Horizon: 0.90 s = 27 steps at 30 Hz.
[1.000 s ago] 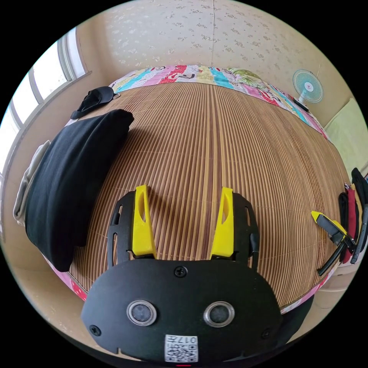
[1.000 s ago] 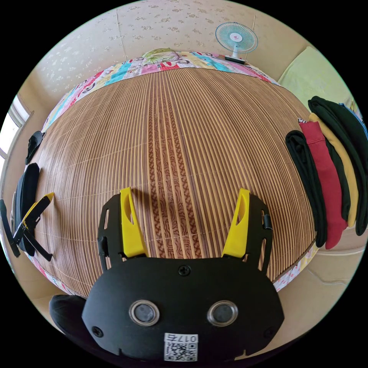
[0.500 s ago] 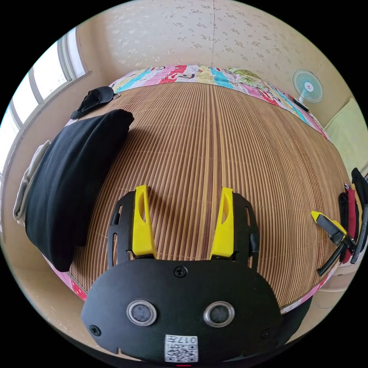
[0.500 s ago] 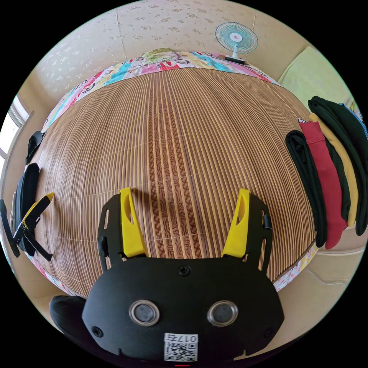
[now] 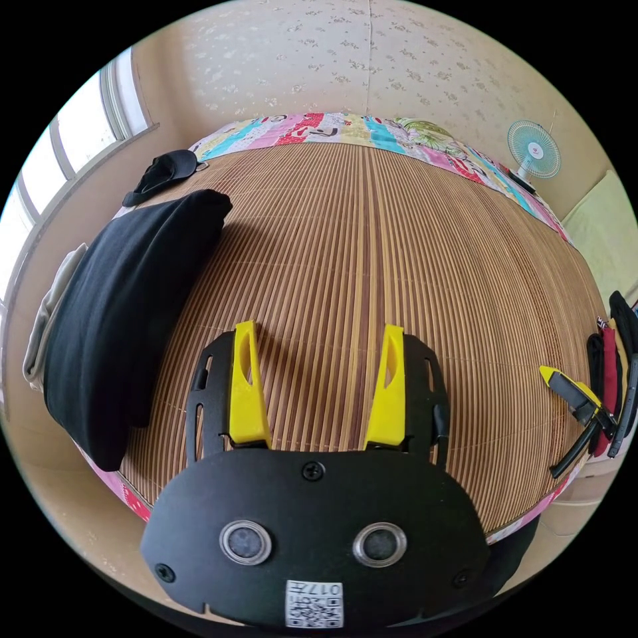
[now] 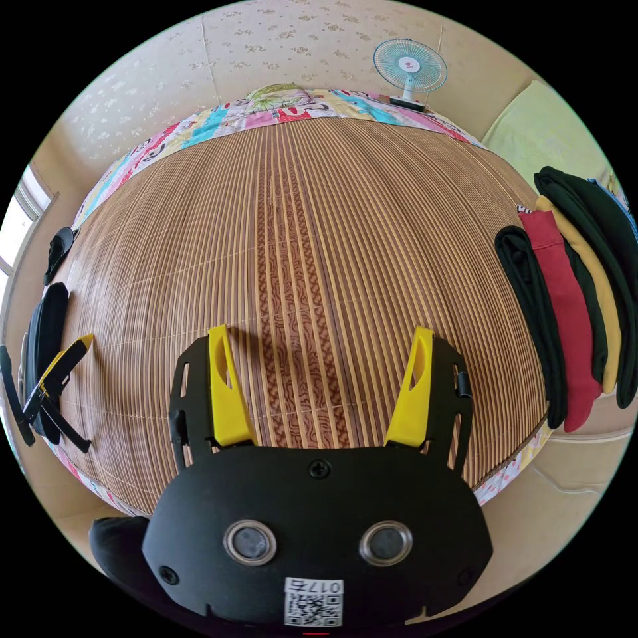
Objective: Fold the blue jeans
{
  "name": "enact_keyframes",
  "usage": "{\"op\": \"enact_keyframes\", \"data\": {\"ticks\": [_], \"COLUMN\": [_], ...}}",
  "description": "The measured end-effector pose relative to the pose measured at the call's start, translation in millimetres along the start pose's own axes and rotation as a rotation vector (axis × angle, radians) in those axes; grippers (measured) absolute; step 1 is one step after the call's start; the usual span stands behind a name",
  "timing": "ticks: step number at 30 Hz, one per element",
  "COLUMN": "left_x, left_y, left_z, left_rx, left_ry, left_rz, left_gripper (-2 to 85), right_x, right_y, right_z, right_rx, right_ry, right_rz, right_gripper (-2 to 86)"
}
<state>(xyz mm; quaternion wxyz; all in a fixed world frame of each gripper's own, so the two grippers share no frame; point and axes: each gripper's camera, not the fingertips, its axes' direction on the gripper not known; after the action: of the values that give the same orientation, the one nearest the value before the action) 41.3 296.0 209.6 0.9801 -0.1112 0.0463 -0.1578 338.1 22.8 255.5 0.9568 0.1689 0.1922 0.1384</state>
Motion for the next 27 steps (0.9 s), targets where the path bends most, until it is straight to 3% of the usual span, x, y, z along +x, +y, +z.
{"op": "enact_keyframes", "data": {"ticks": [27], "left_x": [-1.8], "left_y": [-2.2], "left_z": [-14.2], "left_rx": [-0.002], "left_ry": [-0.002], "left_rz": [-0.001], "left_gripper": [24.3], "right_x": [6.6], "right_y": [0.9], "right_z": [-2.0], "right_rx": [-0.002], "right_ry": [0.001], "right_rz": [0.001], "right_gripper": [34.9]}}
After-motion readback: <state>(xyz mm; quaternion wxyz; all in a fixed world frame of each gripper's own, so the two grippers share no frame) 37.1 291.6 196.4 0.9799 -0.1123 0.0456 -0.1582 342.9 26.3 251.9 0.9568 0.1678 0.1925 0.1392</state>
